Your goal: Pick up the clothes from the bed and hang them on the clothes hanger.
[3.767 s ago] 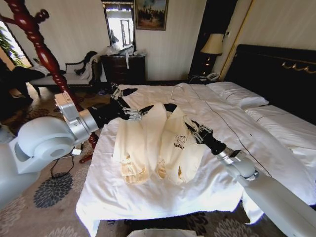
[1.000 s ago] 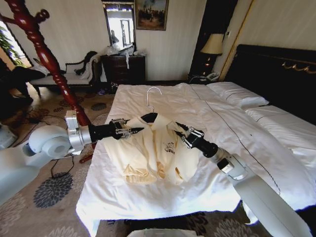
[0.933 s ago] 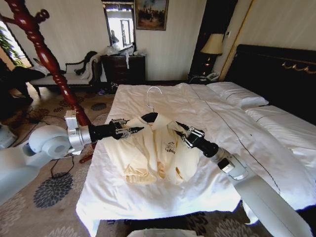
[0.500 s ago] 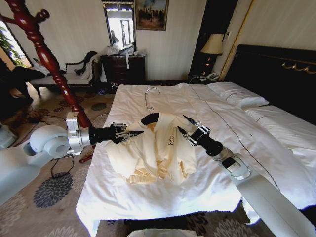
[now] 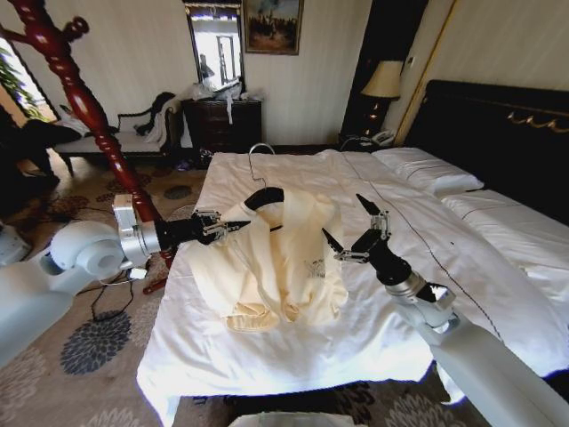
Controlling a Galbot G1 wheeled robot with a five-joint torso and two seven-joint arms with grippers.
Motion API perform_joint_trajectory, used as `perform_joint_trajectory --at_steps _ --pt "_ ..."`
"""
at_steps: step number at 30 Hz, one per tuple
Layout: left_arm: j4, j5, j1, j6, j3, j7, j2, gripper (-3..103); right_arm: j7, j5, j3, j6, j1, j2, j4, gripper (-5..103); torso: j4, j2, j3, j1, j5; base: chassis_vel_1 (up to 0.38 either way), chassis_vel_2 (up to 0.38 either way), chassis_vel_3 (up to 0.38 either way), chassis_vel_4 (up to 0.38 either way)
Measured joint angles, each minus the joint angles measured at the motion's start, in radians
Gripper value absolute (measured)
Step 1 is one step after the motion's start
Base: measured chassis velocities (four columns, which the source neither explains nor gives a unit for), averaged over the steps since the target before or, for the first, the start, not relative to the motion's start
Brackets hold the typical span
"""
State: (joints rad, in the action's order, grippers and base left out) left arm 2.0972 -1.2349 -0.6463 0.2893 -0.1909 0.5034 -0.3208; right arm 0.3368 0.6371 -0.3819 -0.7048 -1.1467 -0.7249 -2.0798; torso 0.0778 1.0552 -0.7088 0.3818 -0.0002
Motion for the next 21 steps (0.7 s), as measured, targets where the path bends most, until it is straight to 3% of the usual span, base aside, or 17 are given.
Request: perform_joint_trajectory --at_steps 5,7,8,13,14,18,21 --pt "0.005 -0.016 0.008 -0.004 -0.009 -0.039 -0.019 19 -0.029 0.041 0.001 0.019 0.004 -0.001 -0.012 100 0.0002 0.000 0.000 0.000 0.0001 0.000 0.000 0.000 0.000" --pt "-0.006 -0.028 0.014 -0.013 -0.030 -0.103 -0.031 19 -0.070 0.096 -0.006 0.033 -0.006 -0.004 -0.025 100 0.0003 0.000 0.000 0.000 0.0003 0.000 0.000 0.000 0.000" --pt "-0.006 -0.028 0.014 -0.013 -0.030 -0.103 -0.031 19 -0.070 0.096 -0.006 0.033 -0.006 -0.004 -0.025 100 0.0003 0.000 0.000 0.000 0.0003 0.000 0.000 0.000 0.000" --pt "-0.084 -0.032 0.060 -0.001 -0.059 -0.391 -0.039 19 -0.129 0.187 -0.058 0.049 0.006 -0.013 -0.023 100 0.0001 0.000 0.000 0.000 -0.0001 0.000 0.000 0.000 0.000" --pt "-0.084 -0.032 0.060 -0.001 -0.059 -0.391 -0.039 19 -0.129 0.187 -0.058 0.049 0.006 -0.013 -0.023 100 0.0001 0.000 0.000 0.000 -0.0001 0.000 0.000 0.000 0.000" --pt "-0.176 -0.044 0.145 0.060 -0.044 -0.531 -0.035 19 -0.132 0.217 -0.099 0.055 0.023 -0.040 0.009 100 0.0003 0.000 0.000 0.000 -0.0001 0.000 0.000 0.000 0.000" --pt "-0.215 -0.055 0.189 0.096 -0.037 -0.561 -0.035 19 -0.132 0.224 -0.103 0.058 0.027 -0.055 0.016 100 0.0003 0.000 0.000 0.000 0.0000 0.000 0.000 0.000 0.000"
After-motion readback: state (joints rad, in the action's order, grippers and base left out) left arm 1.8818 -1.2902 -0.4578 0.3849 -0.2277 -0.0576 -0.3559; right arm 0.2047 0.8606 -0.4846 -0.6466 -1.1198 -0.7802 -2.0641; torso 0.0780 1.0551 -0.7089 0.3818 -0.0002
